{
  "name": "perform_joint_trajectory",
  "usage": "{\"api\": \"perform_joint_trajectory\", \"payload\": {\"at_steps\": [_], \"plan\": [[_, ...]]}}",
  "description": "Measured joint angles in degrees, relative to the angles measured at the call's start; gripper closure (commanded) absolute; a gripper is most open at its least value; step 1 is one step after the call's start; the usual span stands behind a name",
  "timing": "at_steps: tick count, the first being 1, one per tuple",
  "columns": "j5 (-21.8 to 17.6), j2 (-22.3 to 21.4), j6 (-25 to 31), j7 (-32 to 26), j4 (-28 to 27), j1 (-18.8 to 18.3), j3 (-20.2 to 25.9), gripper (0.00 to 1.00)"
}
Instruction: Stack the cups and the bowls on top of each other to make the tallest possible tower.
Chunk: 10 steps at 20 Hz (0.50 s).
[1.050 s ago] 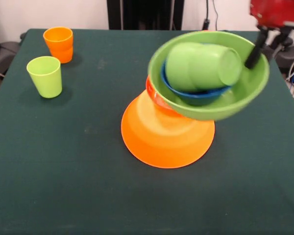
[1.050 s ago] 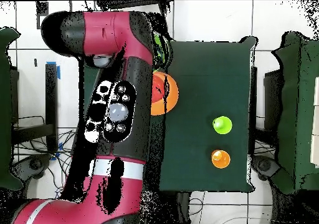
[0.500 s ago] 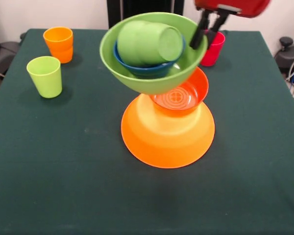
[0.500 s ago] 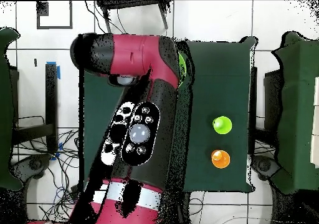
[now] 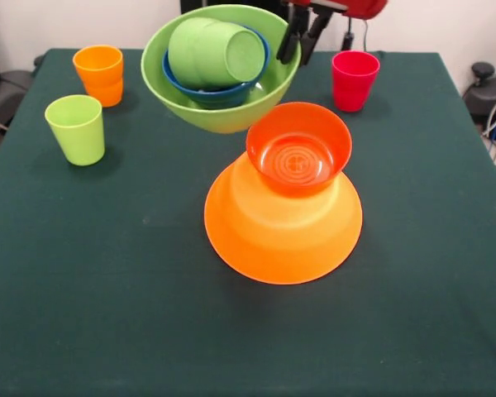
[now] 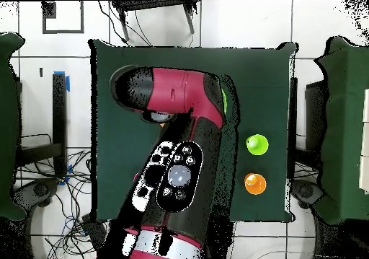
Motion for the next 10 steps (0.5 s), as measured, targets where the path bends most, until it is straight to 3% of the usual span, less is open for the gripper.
{"api": "perform_joint_trajectory", "payload": {"at_steps": [10], "plan": [[0.0,-1.4,0.0,0.0,4.7,-0.1,0.5,1.0]]}}
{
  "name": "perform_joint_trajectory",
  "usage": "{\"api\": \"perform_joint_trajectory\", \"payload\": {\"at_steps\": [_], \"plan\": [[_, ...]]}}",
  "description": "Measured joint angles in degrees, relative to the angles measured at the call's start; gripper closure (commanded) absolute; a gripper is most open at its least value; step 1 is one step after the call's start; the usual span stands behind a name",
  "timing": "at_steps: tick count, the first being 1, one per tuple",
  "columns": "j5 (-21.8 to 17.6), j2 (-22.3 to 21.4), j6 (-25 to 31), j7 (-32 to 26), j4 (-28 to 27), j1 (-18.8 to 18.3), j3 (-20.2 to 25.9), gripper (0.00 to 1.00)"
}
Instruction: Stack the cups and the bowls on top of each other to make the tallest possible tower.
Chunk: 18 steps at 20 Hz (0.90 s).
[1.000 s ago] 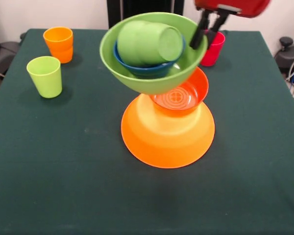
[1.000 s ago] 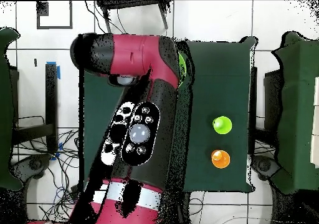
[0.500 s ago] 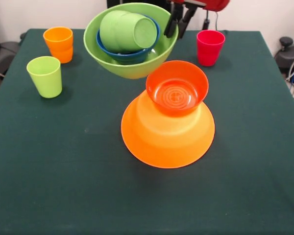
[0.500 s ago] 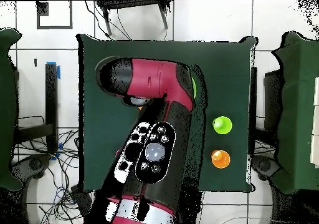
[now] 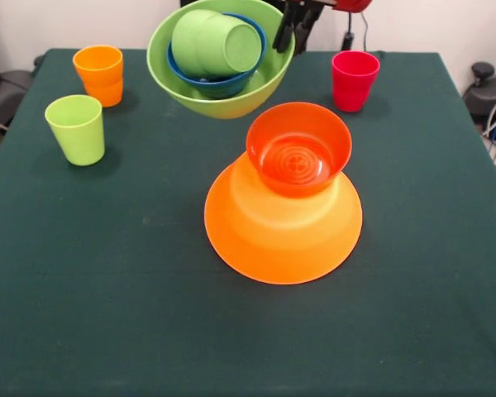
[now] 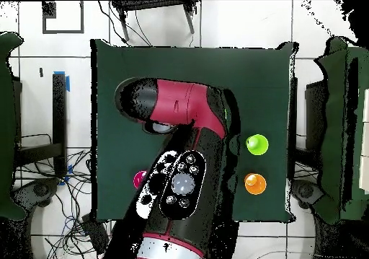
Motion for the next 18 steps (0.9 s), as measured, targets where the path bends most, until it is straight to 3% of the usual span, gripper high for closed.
{"api": "perform_joint_trajectory", "payload": {"at_steps": [18], "plan": [[0.0,-0.5,-5.2,0.0,0.6,0.3,1.4,1.0]]}}
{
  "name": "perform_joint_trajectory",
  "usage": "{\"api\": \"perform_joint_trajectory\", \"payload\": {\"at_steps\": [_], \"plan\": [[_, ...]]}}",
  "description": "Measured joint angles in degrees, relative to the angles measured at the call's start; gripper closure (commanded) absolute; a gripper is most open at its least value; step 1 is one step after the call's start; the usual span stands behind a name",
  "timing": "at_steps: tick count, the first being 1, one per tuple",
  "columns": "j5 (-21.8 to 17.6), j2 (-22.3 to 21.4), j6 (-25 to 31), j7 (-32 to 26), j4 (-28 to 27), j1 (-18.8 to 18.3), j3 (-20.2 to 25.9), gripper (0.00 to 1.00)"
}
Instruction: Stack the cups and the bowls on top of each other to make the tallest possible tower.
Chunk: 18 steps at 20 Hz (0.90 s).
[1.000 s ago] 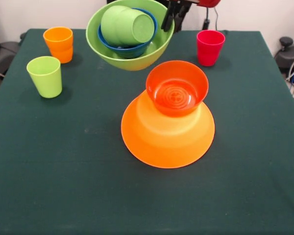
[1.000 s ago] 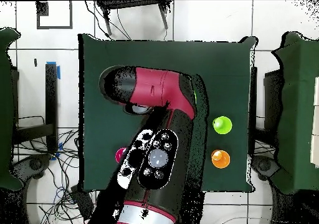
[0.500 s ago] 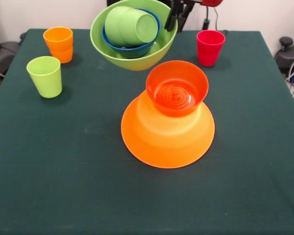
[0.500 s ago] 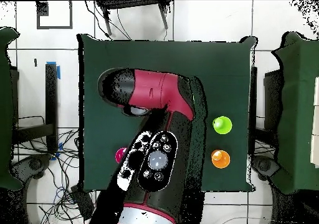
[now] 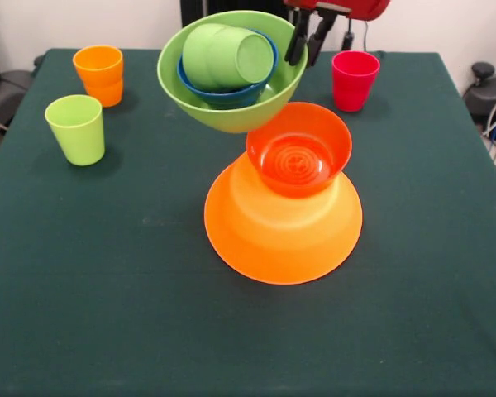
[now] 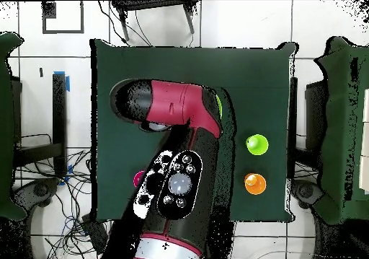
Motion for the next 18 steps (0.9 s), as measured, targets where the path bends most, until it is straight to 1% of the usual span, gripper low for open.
{"api": "perform_joint_trajectory", "payload": {"at_steps": [6,18], "plan": [[0.0,0.0,-1.5,0.0,0.2,0.6,0.2,1.0],[0.0,0.0,-1.6,0.0,1.1,2.5,0.3,1.0]]}}
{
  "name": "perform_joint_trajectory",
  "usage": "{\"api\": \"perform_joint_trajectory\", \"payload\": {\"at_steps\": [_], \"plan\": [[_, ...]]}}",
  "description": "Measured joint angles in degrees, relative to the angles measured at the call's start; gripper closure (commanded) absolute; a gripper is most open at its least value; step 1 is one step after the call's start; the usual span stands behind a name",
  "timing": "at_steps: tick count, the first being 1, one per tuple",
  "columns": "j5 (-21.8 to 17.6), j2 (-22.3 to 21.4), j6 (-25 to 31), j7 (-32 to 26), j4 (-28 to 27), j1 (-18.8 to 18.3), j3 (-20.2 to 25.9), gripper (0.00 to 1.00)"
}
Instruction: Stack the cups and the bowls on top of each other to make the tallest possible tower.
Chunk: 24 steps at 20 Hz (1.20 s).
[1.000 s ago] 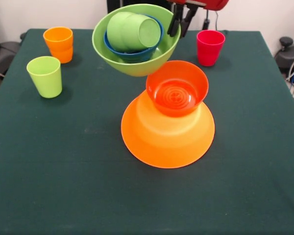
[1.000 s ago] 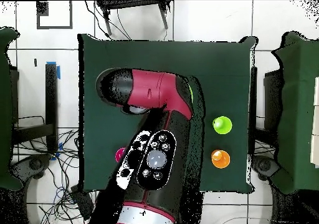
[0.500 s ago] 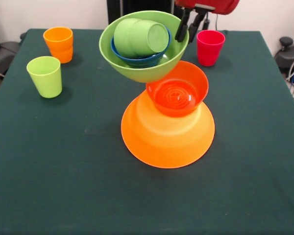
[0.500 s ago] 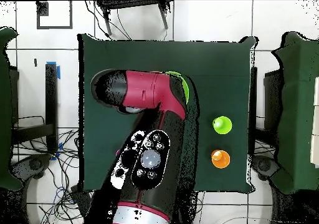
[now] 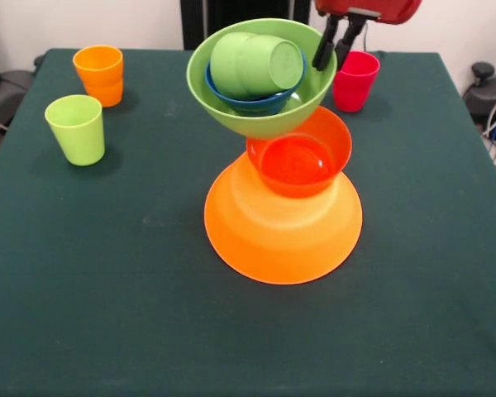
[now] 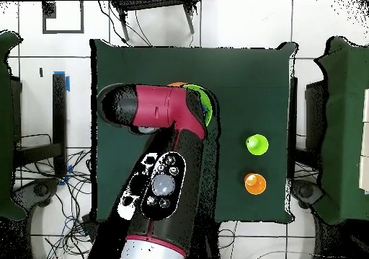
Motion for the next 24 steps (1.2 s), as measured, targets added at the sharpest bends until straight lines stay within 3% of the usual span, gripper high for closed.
{"api": "perform_joint_trajectory", "payload": {"at_steps": [24], "plan": [[0.3,0.2,-8.8,1.0,2.2,0.7,0.8,1.0]]}}
